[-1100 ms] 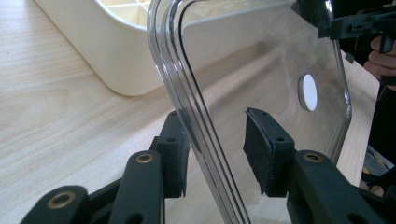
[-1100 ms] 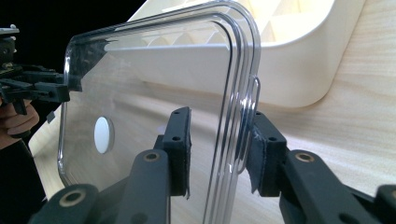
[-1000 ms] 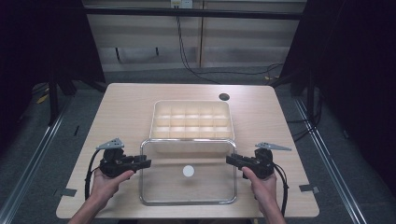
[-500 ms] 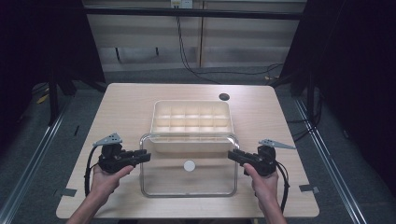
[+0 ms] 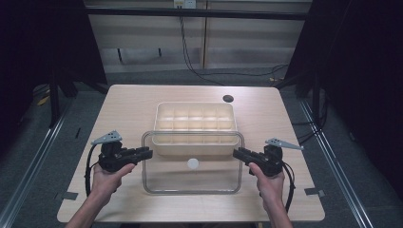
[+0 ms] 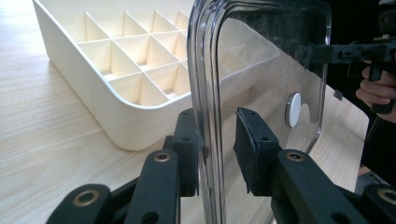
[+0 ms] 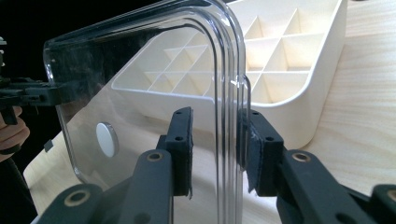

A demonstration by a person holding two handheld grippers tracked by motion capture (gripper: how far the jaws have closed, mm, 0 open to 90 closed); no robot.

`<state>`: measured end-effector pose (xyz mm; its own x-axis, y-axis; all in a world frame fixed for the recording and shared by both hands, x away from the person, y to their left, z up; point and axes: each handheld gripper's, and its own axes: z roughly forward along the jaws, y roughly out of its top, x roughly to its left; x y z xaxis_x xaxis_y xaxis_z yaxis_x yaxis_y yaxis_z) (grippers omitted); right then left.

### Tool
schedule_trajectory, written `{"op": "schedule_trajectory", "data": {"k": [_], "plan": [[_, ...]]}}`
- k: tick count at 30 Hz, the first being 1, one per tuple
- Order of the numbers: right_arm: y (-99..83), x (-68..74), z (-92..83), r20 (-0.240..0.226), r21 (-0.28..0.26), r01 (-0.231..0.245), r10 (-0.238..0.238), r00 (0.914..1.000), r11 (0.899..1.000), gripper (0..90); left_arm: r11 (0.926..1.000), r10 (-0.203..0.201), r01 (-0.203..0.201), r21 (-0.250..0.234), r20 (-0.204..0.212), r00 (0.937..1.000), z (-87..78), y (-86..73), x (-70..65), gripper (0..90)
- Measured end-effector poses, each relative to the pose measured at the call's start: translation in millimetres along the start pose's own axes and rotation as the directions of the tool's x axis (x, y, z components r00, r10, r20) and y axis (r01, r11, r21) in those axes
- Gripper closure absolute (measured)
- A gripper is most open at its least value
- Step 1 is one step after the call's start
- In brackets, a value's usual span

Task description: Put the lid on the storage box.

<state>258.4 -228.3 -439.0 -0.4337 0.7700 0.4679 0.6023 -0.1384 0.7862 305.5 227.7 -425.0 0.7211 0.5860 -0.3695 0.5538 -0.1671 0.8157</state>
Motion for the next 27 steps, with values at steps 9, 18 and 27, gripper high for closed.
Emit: {"op": "schedule_trajectory", "data": {"k": [9, 18, 27], "plan": [[8.7, 0.3, 2.1, -0.001, -0.011, 0.002, -0.002, 1.0000, 1.000, 66.9, 1.0000, -0.001, 0.001, -0.006, -0.005, 1.0000, 0.2, 5.7, 2.3, 70.4], [19.9, -1.1, 6.9, -0.003, -0.029, 0.002, -0.002, 1.0000, 1.000, 66.9, 1.0000, -0.001, 0.001, -0.009, -0.012, 0.9999, 0.6, 10.5, 5.9, 70.5], [32.2, -2.6, 9.9, -0.019, -0.053, -0.019, 0.018, 0.9996, 0.998, 67.3, 0.9996, 0.000, -0.001, -0.027, -0.017, 0.9999, -1.8, 24.0, 7.8, 70.4]]}}
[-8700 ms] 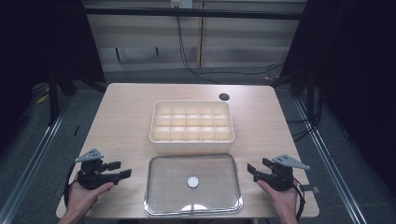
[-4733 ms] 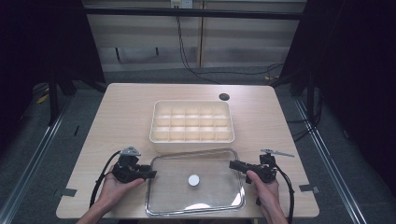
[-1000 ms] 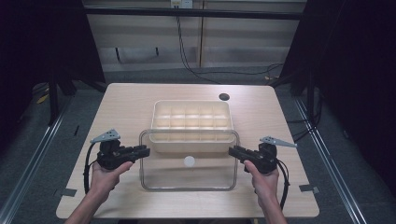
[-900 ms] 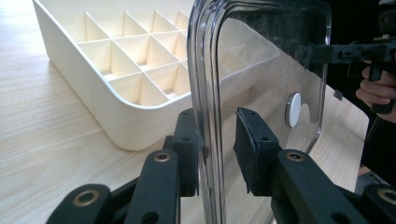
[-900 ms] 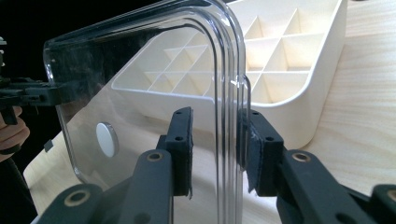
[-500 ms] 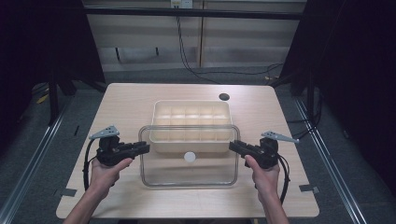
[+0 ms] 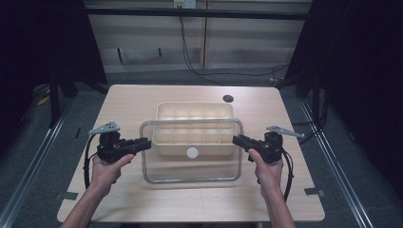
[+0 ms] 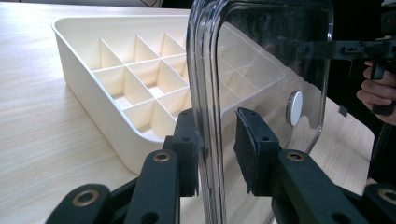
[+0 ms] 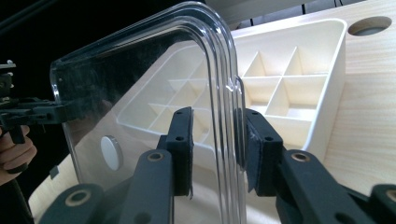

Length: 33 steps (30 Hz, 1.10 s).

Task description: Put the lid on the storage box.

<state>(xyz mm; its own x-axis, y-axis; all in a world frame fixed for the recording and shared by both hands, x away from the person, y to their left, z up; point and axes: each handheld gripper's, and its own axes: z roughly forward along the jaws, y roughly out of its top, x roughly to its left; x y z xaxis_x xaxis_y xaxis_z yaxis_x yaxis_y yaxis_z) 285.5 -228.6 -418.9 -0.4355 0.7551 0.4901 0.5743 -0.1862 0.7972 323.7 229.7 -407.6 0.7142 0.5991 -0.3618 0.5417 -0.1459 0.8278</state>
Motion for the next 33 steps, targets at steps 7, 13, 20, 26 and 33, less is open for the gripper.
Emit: {"op": "schedule_trajectory", "data": {"k": [7, 13, 20, 26, 33], "plan": [[5.6, 0.5, 2.5, 0.002, -0.004, 0.001, -0.001, 1.0000, 1.000, 67.3, 1.0000, -0.007, 0.007, -0.007, -0.005, 1.0000, 0.4, 5.8, 2.3, 70.3], [13.8, 1.1, 7.8, 0.007, -0.006, -0.004, 0.004, 1.0000, 1.000, 67.1, 0.9997, -0.018, 0.018, -0.018, -0.019, 0.9997, 1.6, 10.2, 5.8, 69.7], [18.5, 1.4, 10.5, 0.007, -0.008, 0.000, 0.000, 1.0000, 1.000, 67.2, 1.0000, -0.008, 0.008, -0.002, -0.029, 0.9996, 2.9, 13.9, 7.7, 69.1], [22.9, -0.2, 13.6, 0.009, -0.014, -0.005, 0.005, 0.9999, 1.000, 67.2, 0.9999, -0.014, 0.014, -0.008, -0.031, 0.9994, 4.6, 16.7, 11.0, 69.1], [28.0, -1.9, 15.8, 0.013, -0.020, 0.001, -0.001, 0.9999, 1.000, 67.1, 0.9999, -0.006, 0.006, -0.010, -0.037, 0.9993, 7.5, 22.1, 11.5, 68.8]]}}
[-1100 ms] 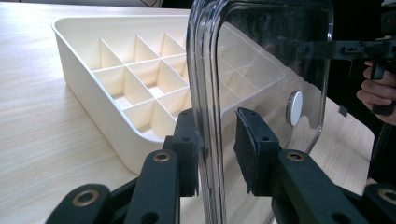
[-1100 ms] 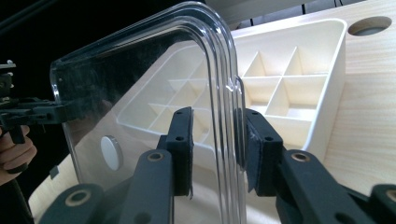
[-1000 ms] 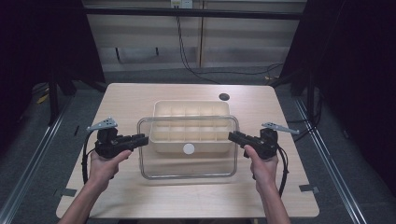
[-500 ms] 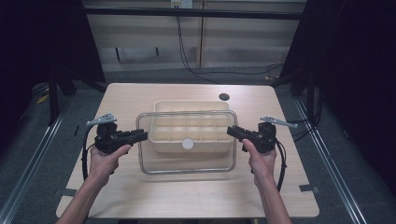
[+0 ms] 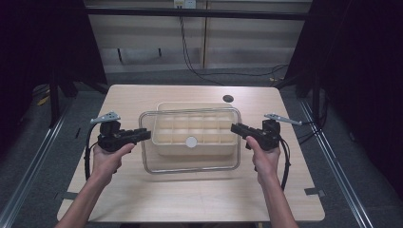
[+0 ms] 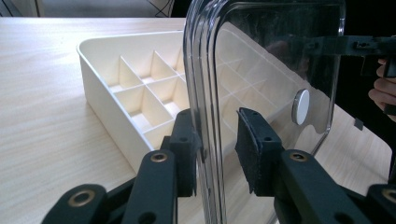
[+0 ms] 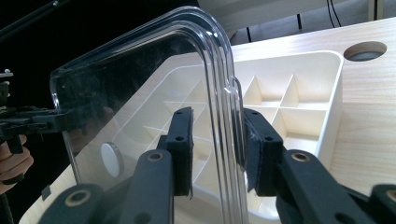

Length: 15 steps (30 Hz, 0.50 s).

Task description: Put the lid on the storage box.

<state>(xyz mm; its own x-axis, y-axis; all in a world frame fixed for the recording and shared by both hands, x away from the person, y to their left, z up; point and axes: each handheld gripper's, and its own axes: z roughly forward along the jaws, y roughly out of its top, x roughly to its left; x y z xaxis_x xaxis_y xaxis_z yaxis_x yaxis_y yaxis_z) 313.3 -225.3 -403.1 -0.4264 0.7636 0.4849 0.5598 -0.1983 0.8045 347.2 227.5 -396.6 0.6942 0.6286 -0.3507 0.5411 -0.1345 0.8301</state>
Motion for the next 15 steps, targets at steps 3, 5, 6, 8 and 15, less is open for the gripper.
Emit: {"op": "schedule_trajectory", "data": {"k": [3, 5, 6, 8, 15], "plan": [[1.3, -1.1, -0.8, 0.000, -0.007, -0.004, 0.004, 1.0000, 1.000, 67.1, 1.0000, 0.006, -0.006, 0.003, 0.005, 1.0000, 0.9, 3.8, -0.7, 68.8], [2.3, -1.9, -1.2, 0.001, -0.010, -0.003, 0.003, 1.0000, 1.000, 67.1, 1.0000, 0.004, -0.004, 0.004, 0.005, 1.0000, 1.8, 5.4, -0.3, 68.7], [3.4, -1.8, -1.2, 0.001, -0.009, -0.001, 0.001, 1.0000, 1.000, 67.1, 0.9999, 0.007, -0.007, 0.011, 0.005, 1.0000, 2.7, 6.8, 0.8, 68.4], [4.3, -2.0, -1.1, 0.003, -0.008, 0.002, -0.002, 1.0000, 1.000, 67.1, 1.0000, 0.001, -0.002, 0.008, 0.009, 1.0000, 3.6, 7.8, 0.9, 68.4], [13.0, -2.4, 2.0, 0.004, -0.011, 0.011, -0.011, 0.9999, 1.000, 67.3, 0.9998, 0.012, -0.012, 0.013, 0.007, 0.9999, 6.3, 16.7, 5.0, 66.1]]}}
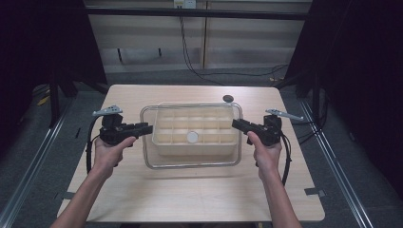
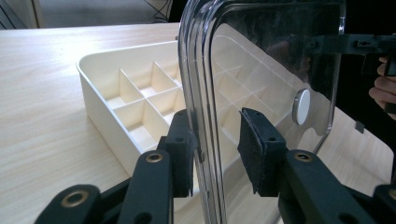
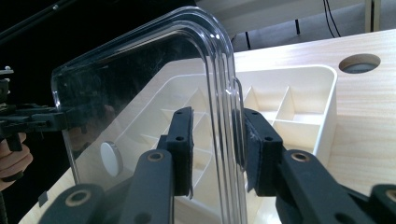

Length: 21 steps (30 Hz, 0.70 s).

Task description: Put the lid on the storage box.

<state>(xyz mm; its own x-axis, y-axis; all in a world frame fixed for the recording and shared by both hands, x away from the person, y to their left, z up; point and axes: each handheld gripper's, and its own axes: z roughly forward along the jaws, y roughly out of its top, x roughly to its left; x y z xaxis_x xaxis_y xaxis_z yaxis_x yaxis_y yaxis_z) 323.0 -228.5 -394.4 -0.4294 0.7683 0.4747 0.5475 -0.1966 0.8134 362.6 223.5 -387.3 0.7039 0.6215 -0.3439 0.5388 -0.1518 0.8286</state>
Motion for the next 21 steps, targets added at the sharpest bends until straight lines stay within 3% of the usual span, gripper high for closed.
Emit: {"op": "schedule_trajectory", "data": {"k": [8, 21], "plan": [[8.8, 1.1, 7.3, -0.001, 0.002, 0.007, -0.007, 1.0000, 1.000, 67.4, 0.9997, -0.011, 0.011, -0.021, -0.007, 0.9999, -1.2, 8.6, 5.1, 65.8], [19.0, -0.9, 13.1, 0.003, 0.001, 0.005, -0.005, 1.0000, 1.000, 67.3, 0.9999, 0.000, 0.000, -0.015, -0.015, 0.9999, 3.7, 20.2, 11.4, 64.9]]}}
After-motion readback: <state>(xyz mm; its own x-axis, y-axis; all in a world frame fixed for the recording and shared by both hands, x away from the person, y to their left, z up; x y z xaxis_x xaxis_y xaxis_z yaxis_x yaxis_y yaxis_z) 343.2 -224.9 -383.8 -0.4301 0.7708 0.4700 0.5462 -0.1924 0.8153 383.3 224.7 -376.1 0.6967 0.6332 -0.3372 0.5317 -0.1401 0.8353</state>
